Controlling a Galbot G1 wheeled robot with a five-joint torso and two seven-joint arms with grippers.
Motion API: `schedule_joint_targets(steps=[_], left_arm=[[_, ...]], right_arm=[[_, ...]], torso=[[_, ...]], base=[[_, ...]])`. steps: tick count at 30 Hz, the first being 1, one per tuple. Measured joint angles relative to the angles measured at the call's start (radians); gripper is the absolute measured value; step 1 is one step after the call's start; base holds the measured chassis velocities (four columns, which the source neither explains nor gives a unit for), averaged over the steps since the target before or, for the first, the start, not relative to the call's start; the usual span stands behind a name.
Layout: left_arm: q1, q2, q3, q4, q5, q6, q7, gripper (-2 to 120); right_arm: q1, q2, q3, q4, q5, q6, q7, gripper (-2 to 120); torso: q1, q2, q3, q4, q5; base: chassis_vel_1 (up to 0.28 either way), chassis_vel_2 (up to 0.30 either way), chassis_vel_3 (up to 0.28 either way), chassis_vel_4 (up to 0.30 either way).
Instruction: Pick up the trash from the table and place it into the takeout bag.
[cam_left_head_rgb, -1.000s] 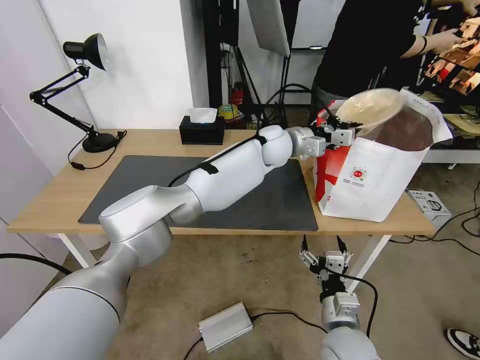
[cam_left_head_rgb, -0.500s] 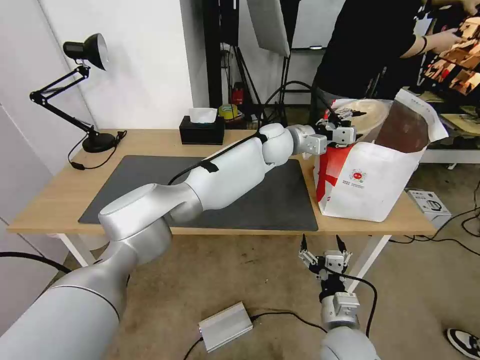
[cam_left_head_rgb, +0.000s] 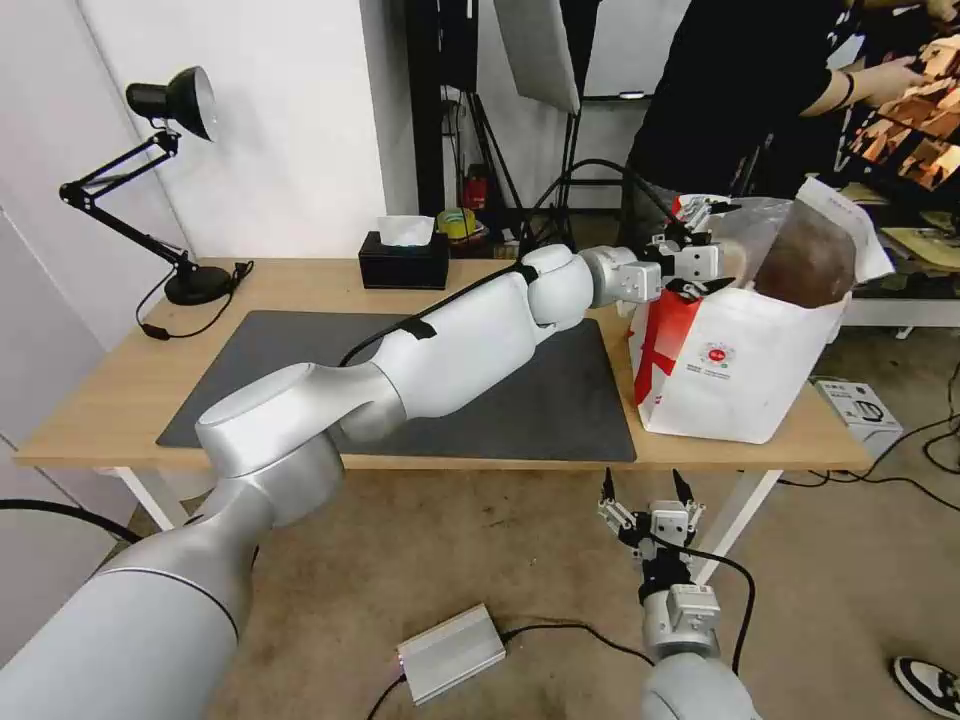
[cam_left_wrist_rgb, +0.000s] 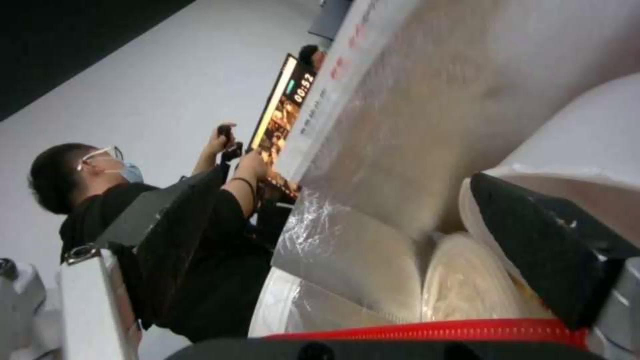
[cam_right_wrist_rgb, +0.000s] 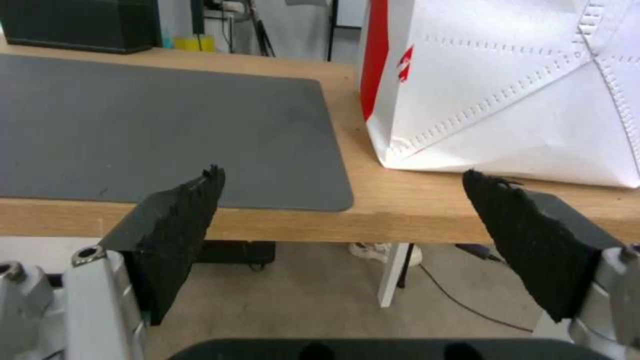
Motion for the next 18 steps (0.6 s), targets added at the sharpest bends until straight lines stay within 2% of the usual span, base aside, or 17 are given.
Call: schedule_joint_targets(steps=[13, 18], left_arm=[[-0.014, 0.000, -0.009, -0.036, -0.043, 0.005, -0.004, 100], [-0.021, 0.001, -0.036, -0.056, -0.056, 0.009, -0.026, 100]], right_arm=[[0.010, -0.001, 0.000, -0.002, 0.000, -0.001, 0.000, 92], [0.011, -0.002, 0.001, -0.002, 0.001, -0.001, 0.000, 92]], torso=[[0.000, 0.000, 0.000, 0.0001, 0.0000], [0.000, 0.000, 0.000, 0.0001, 0.0000]], base=[[0.000, 0.000, 0.000, 0.000], [0.000, 0.000, 0.000, 0.000]])
